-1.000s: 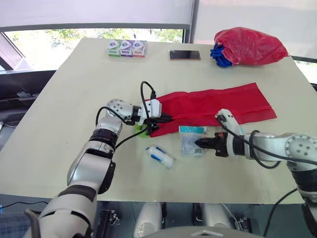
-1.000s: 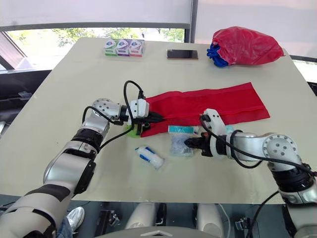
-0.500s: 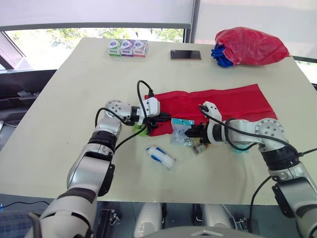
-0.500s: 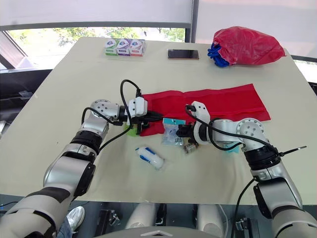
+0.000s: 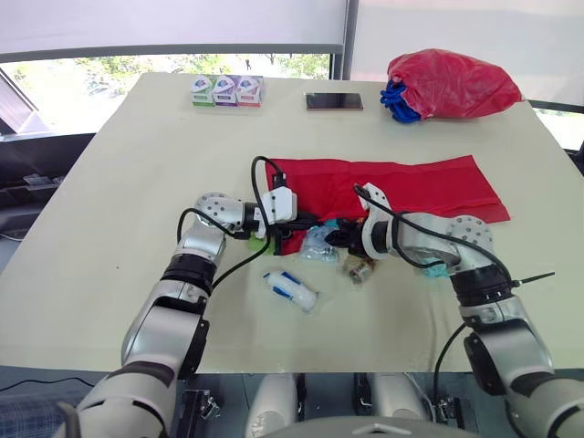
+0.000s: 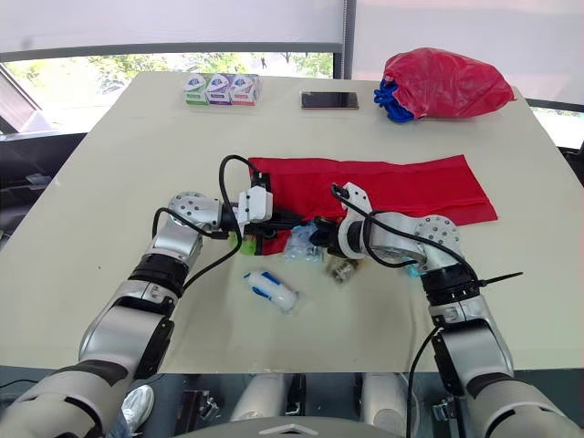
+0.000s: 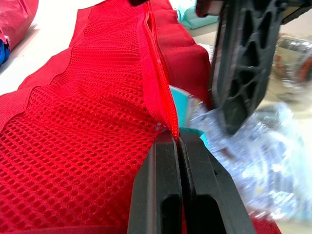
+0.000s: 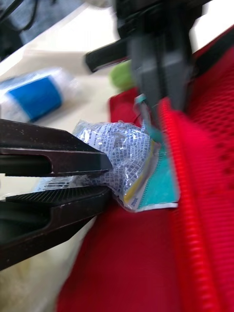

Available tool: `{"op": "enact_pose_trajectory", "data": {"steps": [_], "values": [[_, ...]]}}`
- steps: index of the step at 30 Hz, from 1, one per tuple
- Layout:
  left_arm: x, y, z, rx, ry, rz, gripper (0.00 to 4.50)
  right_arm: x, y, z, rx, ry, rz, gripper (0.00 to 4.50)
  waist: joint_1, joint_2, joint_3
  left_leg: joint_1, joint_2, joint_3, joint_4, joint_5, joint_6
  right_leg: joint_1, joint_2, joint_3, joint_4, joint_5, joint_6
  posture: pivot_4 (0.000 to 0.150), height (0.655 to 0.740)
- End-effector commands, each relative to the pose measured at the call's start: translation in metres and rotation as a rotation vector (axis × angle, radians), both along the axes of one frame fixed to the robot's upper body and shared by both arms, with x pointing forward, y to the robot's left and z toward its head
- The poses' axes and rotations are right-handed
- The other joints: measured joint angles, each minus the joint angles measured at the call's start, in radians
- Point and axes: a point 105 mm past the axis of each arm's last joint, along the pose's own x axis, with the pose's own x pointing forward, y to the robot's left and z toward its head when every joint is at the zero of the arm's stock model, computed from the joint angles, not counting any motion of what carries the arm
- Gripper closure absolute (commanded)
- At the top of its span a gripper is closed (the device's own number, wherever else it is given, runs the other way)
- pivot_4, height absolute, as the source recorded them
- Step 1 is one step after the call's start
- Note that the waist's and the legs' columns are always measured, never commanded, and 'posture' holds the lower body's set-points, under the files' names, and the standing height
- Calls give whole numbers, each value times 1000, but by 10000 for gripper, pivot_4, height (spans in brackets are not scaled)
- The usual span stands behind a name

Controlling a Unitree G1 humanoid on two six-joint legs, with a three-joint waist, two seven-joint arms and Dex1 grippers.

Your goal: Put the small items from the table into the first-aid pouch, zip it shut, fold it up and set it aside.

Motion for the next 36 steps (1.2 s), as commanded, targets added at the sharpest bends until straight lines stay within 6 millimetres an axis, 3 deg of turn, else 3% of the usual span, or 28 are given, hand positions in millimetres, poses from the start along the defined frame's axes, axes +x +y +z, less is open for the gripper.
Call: {"op": "enact_pose_trajectory", "data": {"steps": [1,10,14,21,27,36], "values": [[-2,-2,0,-3,-4,-15,44763,11,-1,33,133,-40,-77,45000,0,0,0,0,0,0,0,0,0,0,0,0,0,0,0,1500,7400],[-2,-1,-5,-12,22,2,44763,13,-2,47,306,-3,-189,45000,0,0,0,-1,0,0,-1,0,0,0,0,0,0,0,0,1500,7400],[2,0,-5,-27,42,32,44763,0,1,51,331,-46,-144,45000,0,0,0,-1,0,0,-1,0,0,0,0,0,-1,0,0,1500,7400],[5,-3,-2,-86,126,57,44763,-14,-3,40,305,-59,-115,45000,-1,0,0,-1,0,0,-1,0,0,0,0,0,-1,0,0,1500,7400],[1,-6,-3,-93,161,32,44763,-7,-9,38,353,-13,-217,45000,-1,0,0,0,0,0,-1,0,0,0,0,0,-1,0,0,1500,7400],[-15,-12,-10,-93,221,-23,44763,6,7,51,454,12,-283,45000,-2,0,0,0,0,0,-1,0,0,0,0,1,-1,0,0,1500,7400]]}}
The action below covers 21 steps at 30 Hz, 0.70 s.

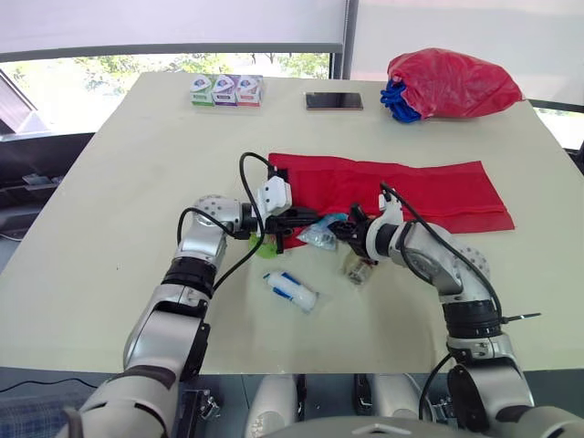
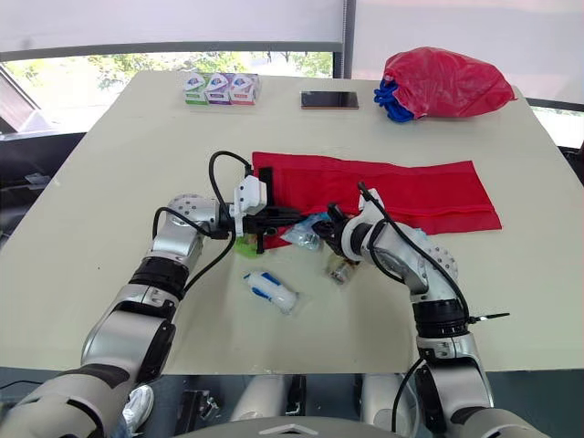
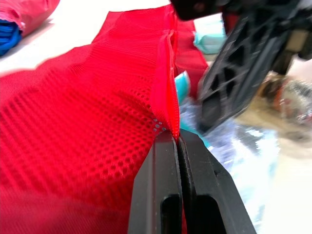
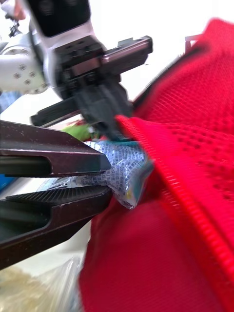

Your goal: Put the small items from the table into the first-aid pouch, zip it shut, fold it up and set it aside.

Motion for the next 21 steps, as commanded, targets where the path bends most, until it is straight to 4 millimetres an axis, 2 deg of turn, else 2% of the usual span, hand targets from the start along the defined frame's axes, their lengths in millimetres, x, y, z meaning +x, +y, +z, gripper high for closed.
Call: {"op": "enact_pose_trajectory", "data": {"steps": [1,9,21], "values": [[-13,-11,-11,28,53,-76,44763,11,9,46,143,-114,-31,45000,0,0,0,0,0,0,0,0,0,0,0,0,0,0,0,1500,7400],[-12,-7,-12,16,80,-45,44763,20,6,65,281,-111,-115,45000,0,0,0,0,0,0,0,0,0,0,0,0,0,0,0,1500,7400],[-22,-26,-7,-84,185,-64,44763,28,17,61,349,-44,-205,45000,1,0,0,0,0,0,0,0,0,0,0,0,0,0,0,1500,7400]]}}
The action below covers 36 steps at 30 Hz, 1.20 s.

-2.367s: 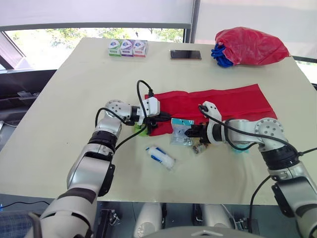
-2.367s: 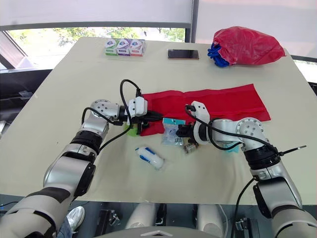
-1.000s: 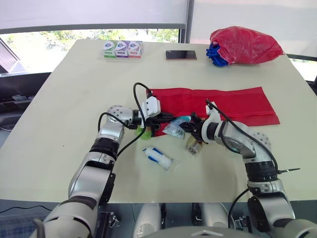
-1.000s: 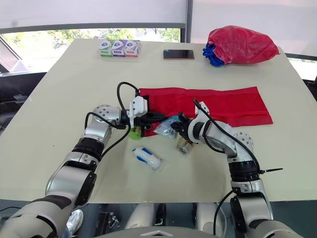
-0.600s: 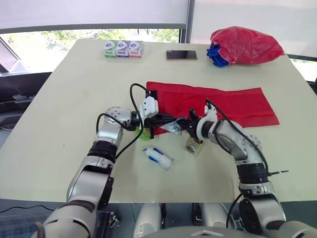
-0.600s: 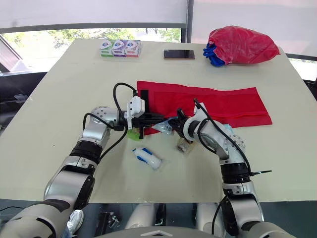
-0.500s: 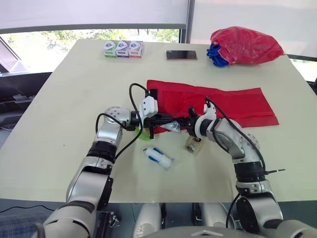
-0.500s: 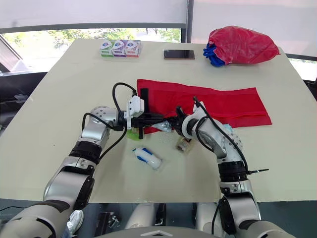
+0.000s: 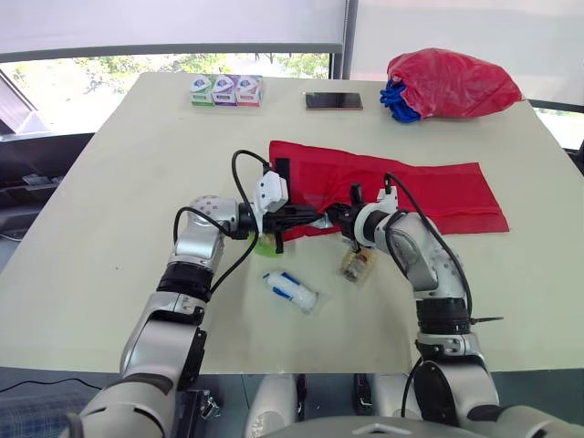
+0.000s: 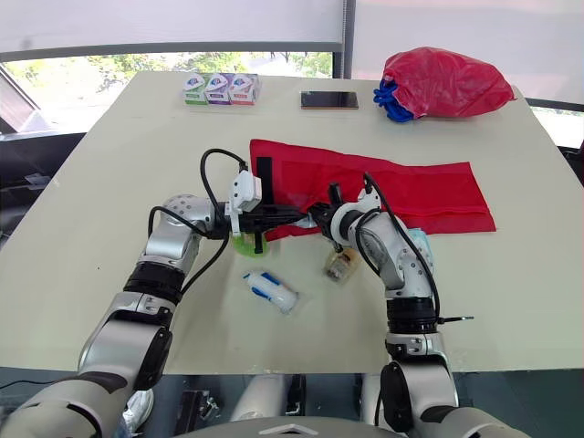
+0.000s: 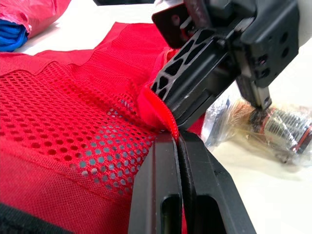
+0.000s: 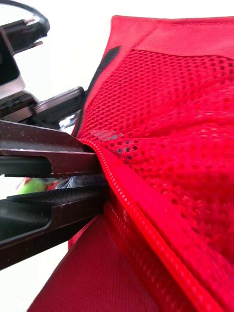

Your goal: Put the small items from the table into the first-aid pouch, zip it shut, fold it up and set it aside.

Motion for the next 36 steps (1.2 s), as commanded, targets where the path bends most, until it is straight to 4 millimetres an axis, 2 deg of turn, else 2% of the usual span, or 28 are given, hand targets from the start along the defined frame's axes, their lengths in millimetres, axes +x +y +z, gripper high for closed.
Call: {"op": "enact_pose_trajectory", "data": {"steps": [1,5,14,15,17,20,22,28,30,33,35,36], "values": [[-16,-22,-13,-15,102,-89,44763,7,9,48,128,-139,-35,45000,1,0,0,0,0,0,0,0,0,0,0,0,0,0,0,1500,7400],[-13,-22,-12,-30,133,-60,44763,5,8,43,134,-127,-55,45000,0,0,0,0,0,0,0,0,0,0,0,0,0,0,0,1500,7400],[0,-17,-10,-16,121,-14,44763,-8,9,22,-24,-135,39,45000,1,0,0,0,0,0,0,0,0,0,0,0,0,0,0,1500,7400],[1,-16,-10,-14,118,-12,45000,-8,7,21,-35,-142,44,38281,1,0,0,0,0,0,0,0,0,0,0,0,0,0,0,1500,7400],[2,-16,-10,-9,116,-12,45000,-11,6,20,-47,-148,61,33331,1,0,0,0,0,0,0,0,0,0,0,0,0,0,0,1500,7400],[4,-15,-10,-5,114,-10,45000,-13,3,18,-78,-157,81,19451,0,0,0,0,0,0,0,0,0,0,0,0,0,0,0,1500,7400],[5,-14,-11,-3,112,-6,45000,-16,0,15,-104,-160,92,12634,2,0,0,0,0,0,0,0,0,0,0,0,0,0,0,1500,7400],[9,-12,-11,-2,106,3,45000,-28,-11,9,-170,-175,134,12634,2,0,0,0,0,0,0,0,0,0,0,0,-1,0,0,1500,7400],[11,-10,-10,0,102,9,45000,-35,-21,7,-287,-244,178,12634,3,0,0,0,0,0,0,0,0,0,0,0,-1,0,0,1500,7400],[13,-9,-10,4,98,12,45000,-43,-28,10,-481,-408,260,20947,3,0,0,-1,-1,0,0,0,0,0,-1,0,-2,0,0,1500,7400],[14,-8,-9,7,95,12,45000,-47,-29,14,-609,-533,326,29634,3,0,0,-1,-1,1,0,0,0,0,-1,1,-3,0,0,1500,7400],[14,-8,-8,8,94,12,45000,-52,-27,16,-678,-608,382,32152,3,0,0,0,-1,1,0,0,0,0,0,1,-3,0,0,1500,7400]]}}
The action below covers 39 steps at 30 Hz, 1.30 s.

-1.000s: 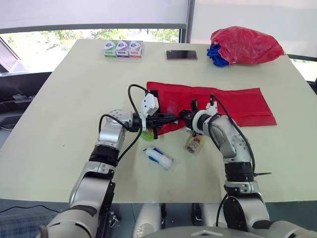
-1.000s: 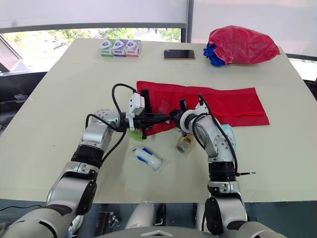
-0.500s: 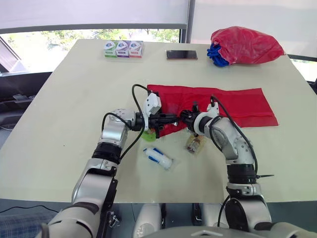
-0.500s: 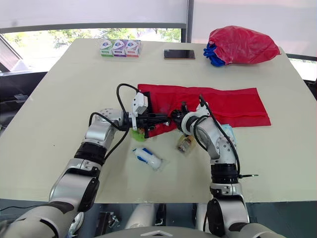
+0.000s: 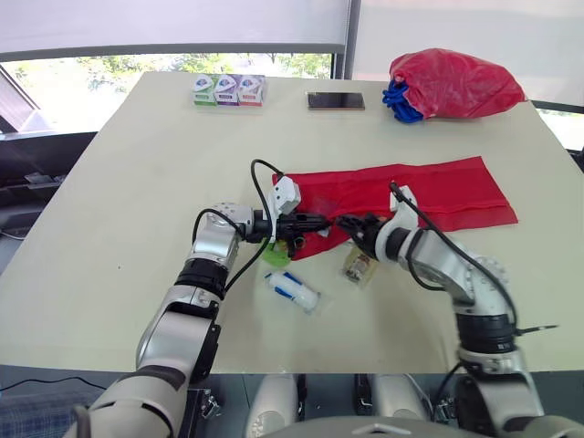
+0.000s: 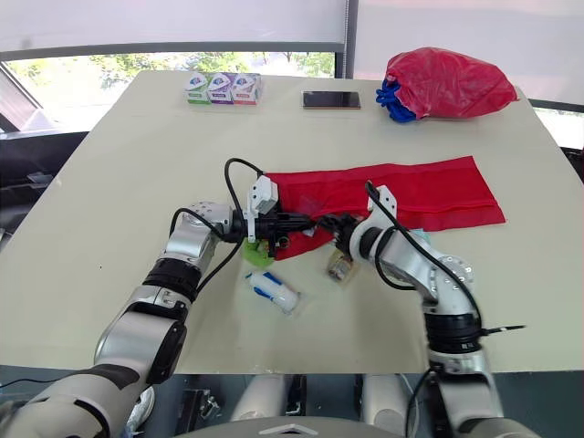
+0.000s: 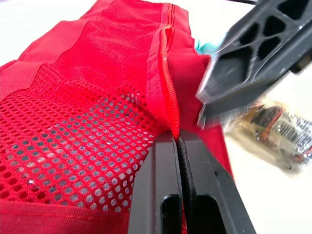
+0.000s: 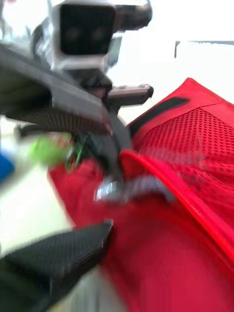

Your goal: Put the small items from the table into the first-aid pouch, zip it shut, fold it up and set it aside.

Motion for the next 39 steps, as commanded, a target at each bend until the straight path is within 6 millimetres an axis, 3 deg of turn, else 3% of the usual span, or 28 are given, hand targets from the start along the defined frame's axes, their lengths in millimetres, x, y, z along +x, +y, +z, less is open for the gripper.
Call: {"op": "enact_pose_trajectory", "data": {"steps": [1,3,8,14,22,30,35,39], "values": [[4,-1,14,2,-49,-23,45000,-15,15,20,-225,-290,225,36820,0,0,0,0,0,0,0,0,0,0,0,0,0,0,0,1500,7400],[6,0,15,3,-51,-24,45000,-18,16,20,-366,-418,315,44431,0,0,0,0,1,0,0,0,0,-1,1,0,0,0,0,1500,7400],[7,-1,17,7,-56,-36,45000,-19,29,19,-455,-568,469,44431,1,0,0,0,1,0,0,0,0,-1,2,0,0,0,0,1500,7400],[7,-3,19,5,-60,-53,45000,4,35,0,-578,-635,501,44431,3,0,0,-1,0,0,1,0,0,-1,1,0,0,0,0,1500,7400],[5,-5,23,-13,-57,-62,45000,25,51,-10,-566,-665,464,44431,2,0,0,-1,0,0,1,0,0,-1,1,-1,1,0,0,1500,7400],[-3,-6,17,-19,-31,-85,45000,55,55,-3,-482,-755,202,44431,-1,-1,0,0,0,0,1,0,-1,-1,1,-1,3,0,0,1500,7400],[-4,-4,16,-14,-26,-79,45000,57,57,16,-376,-840,111,44431,-1,-1,0,0,0,0,1,1,-2,-1,1,0,3,0,0,1500,7400],[-4,-4,15,-5,-27,-85,45000,53,60,11,-376,-854,155,44431,-1,-1,0,0,0,0,1,1,-3,-1,1,-1,4,0,0,1500,7400]]}}
